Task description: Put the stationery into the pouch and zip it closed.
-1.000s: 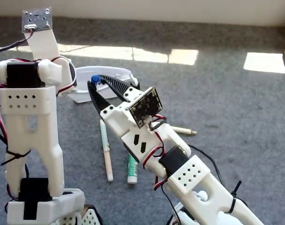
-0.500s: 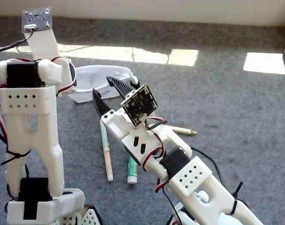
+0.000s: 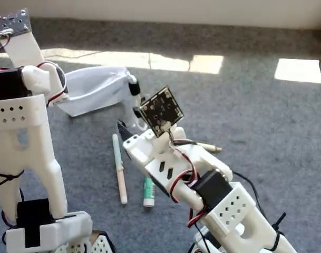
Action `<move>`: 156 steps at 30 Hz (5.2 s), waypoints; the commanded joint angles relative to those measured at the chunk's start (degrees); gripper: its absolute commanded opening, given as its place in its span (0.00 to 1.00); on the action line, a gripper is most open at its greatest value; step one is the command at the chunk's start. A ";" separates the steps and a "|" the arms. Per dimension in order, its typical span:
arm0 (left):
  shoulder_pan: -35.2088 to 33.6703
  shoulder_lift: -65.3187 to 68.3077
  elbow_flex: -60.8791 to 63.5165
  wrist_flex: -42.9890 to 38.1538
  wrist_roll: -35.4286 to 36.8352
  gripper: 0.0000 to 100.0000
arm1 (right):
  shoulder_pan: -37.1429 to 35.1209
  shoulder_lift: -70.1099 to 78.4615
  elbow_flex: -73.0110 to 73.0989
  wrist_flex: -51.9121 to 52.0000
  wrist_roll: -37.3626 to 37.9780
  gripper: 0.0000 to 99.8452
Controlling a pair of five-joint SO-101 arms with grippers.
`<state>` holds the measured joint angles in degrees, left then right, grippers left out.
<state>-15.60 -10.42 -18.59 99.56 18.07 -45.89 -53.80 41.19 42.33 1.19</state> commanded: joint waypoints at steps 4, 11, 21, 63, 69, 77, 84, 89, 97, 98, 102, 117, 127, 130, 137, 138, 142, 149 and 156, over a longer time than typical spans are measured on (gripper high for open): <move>-3.21 -0.57 -3.38 -0.26 0.70 0.01 | -6.73 0.22 -1.54 1.19 -2.02 0.14; -3.12 -0.57 -3.21 -0.26 0.70 0.01 | -7.25 17.36 -2.33 0.04 -6.95 0.14; -3.12 -0.57 -3.03 -0.26 0.70 0.01 | -5.85 42.68 -15.69 -0.31 -14.59 0.14; -6.55 -0.57 -2.95 -1.67 3.43 0.01 | -3.03 70.29 -26.86 -4.97 -9.67 0.01; -6.55 -0.57 -2.95 -1.67 3.43 0.01 | -3.21 68.62 -30.29 4.79 -9.58 0.01; -6.55 -0.57 -2.95 -1.76 3.52 0.01 | -3.38 58.51 -29.05 9.89 -9.67 0.01; -6.37 -0.48 -2.95 -1.93 3.52 0.01 | -4.18 47.08 -23.34 10.07 -9.67 0.01; -6.20 -0.48 -3.03 -1.93 3.60 0.01 | -5.32 38.29 -19.38 10.07 -9.67 0.01; -2.15 -0.48 -3.30 -1.93 3.60 0.01 | -4.88 23.60 -15.08 10.07 -9.58 0.01; -1.45 -0.48 -3.38 -1.93 3.60 0.01 | -4.88 21.76 -14.55 9.98 -9.58 0.01; 1.71 -0.48 -3.47 -1.93 3.60 0.01 | -4.35 15.60 -13.14 9.89 -9.58 0.01; 10.59 -0.22 -5.41 -1.49 3.60 0.01 | -0.13 1.27 -12.79 7.87 -9.58 0.01; 10.59 0.04 -4.88 -0.70 3.52 0.01 | 4.88 -3.47 -12.53 -8.04 -9.67 0.01; 10.59 -0.40 -2.51 -1.05 3.34 0.01 | 4.88 -3.56 -12.53 -10.59 -9.85 0.01; 10.68 -0.31 -1.63 -0.88 3.25 0.01 | 4.88 -3.03 -12.53 -19.65 -9.67 0.01; 10.68 -0.22 -1.63 -0.88 3.25 0.01 | 4.88 -3.03 -12.53 -21.05 -9.67 0.01; 10.68 -0.04 -1.63 -0.70 3.25 0.01 | 4.88 -2.95 -12.53 -26.86 -9.58 0.01; 10.68 0.04 -1.63 -0.70 3.25 0.01 | 5.67 -2.95 -5.49 -41.63 -9.58 0.01; 10.68 -0.31 0.31 -1.14 3.25 0.01 | 11.12 -2.42 7.16 -65.54 -9.58 0.01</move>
<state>-6.29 -10.24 -18.77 98.86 20.88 -37.19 -55.91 46.90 -13.93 -9.19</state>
